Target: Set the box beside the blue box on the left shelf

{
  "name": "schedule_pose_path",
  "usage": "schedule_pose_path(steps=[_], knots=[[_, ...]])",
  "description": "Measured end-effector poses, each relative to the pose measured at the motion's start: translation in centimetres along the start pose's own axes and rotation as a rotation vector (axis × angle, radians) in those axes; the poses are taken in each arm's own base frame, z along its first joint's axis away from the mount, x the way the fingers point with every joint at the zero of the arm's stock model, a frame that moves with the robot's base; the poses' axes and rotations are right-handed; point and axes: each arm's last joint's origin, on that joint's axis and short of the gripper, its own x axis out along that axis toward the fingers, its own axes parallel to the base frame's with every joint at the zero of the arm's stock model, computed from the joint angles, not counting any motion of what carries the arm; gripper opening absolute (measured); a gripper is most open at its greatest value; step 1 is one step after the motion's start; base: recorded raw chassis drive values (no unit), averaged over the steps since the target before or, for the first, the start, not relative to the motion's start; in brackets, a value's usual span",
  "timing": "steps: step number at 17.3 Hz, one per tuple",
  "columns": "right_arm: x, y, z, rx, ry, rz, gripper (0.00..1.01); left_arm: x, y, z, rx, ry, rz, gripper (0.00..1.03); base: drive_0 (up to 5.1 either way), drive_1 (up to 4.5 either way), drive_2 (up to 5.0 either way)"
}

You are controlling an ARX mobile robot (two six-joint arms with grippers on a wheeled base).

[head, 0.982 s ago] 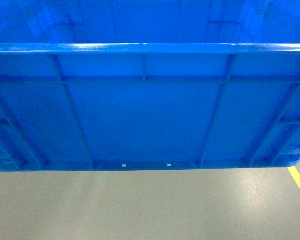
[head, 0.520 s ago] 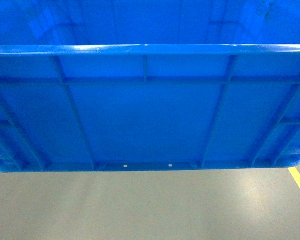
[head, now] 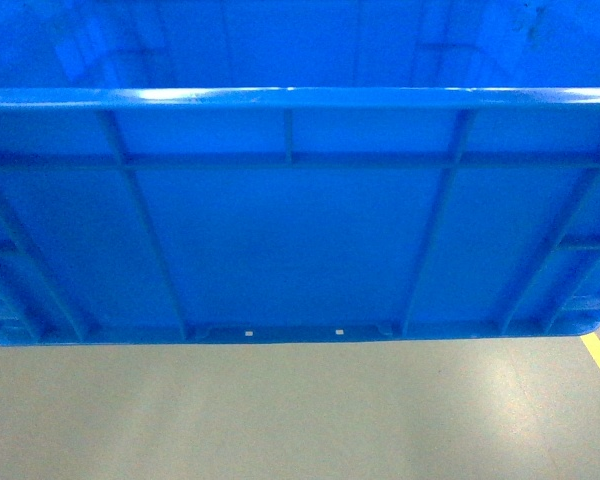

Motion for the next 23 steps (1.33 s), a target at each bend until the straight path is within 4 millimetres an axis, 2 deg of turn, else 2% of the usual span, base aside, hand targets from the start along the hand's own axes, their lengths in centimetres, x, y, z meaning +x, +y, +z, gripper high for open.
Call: schedule_pose_path(steps=[23], knots=[[0.01, 0.0, 0.0, 0.0, -0.002, 0.0, 0.09, 0.01, 0.0, 0.0, 0.0, 0.0, 0.0, 0.11, 0.0, 4.05, -4.0]])
